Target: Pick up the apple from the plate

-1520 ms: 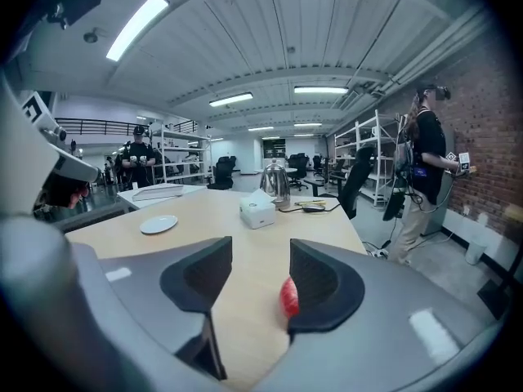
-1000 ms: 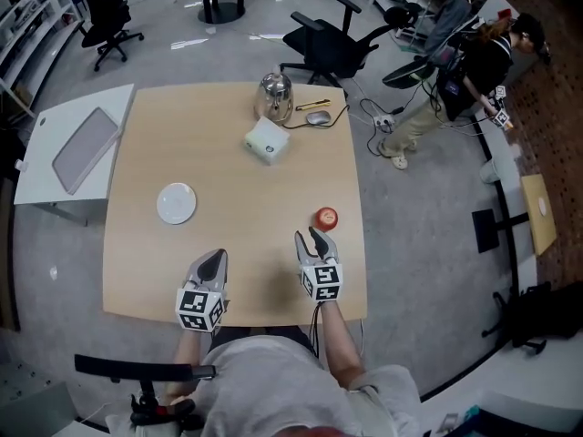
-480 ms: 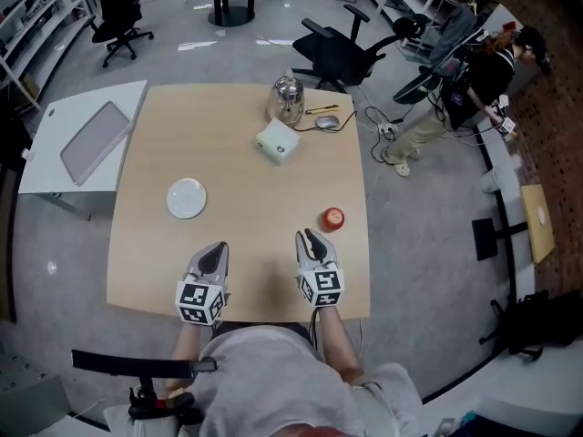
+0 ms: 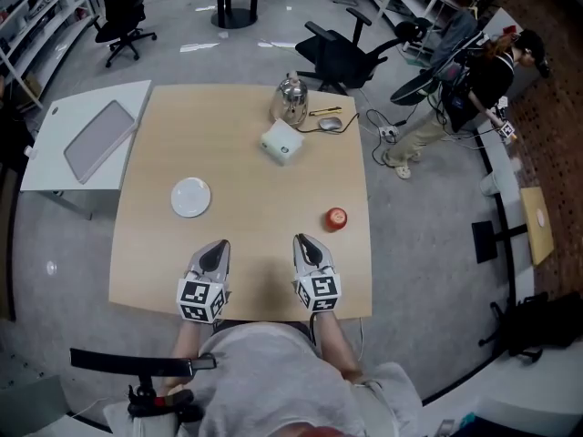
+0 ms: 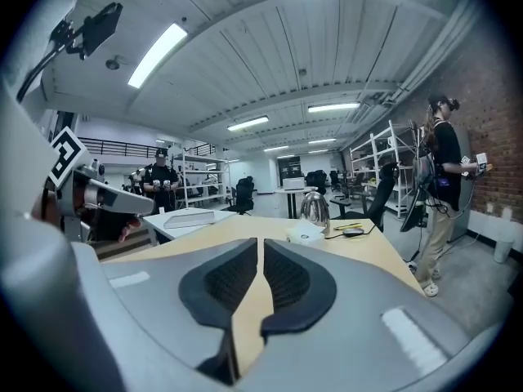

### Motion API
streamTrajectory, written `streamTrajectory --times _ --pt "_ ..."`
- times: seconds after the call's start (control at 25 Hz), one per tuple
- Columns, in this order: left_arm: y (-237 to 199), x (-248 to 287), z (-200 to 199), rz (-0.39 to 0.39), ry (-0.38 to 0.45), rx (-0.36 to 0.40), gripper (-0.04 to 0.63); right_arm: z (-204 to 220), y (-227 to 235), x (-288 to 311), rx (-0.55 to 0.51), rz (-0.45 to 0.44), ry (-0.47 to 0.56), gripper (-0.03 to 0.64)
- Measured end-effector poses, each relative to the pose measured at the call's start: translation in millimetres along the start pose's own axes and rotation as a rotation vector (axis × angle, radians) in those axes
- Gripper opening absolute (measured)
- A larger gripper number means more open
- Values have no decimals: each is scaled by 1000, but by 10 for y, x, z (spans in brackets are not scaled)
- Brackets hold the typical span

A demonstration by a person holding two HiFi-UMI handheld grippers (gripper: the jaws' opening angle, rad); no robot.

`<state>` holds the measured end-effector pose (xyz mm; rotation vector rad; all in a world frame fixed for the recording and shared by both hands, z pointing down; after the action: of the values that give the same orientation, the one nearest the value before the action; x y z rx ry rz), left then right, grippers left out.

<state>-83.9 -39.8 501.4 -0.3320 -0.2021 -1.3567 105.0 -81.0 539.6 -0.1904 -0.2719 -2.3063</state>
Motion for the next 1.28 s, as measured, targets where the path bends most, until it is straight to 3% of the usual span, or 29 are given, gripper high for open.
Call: streamTrajectory --times 1.28 --pt "-78 -36 -25 -16 11 12 20 38 -98 -22 4 -16 2 5"
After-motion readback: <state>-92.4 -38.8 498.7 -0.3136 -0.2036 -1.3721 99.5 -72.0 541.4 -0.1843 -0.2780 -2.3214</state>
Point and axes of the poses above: the fingertips, and each gripper's own axes: x forward along the fingers, y to its right, z out of its underside, the point moved 1 cm from there along -x, backward along the fingers, and after that the axes turned 11 degrees about -z, right-handed, at the moved point
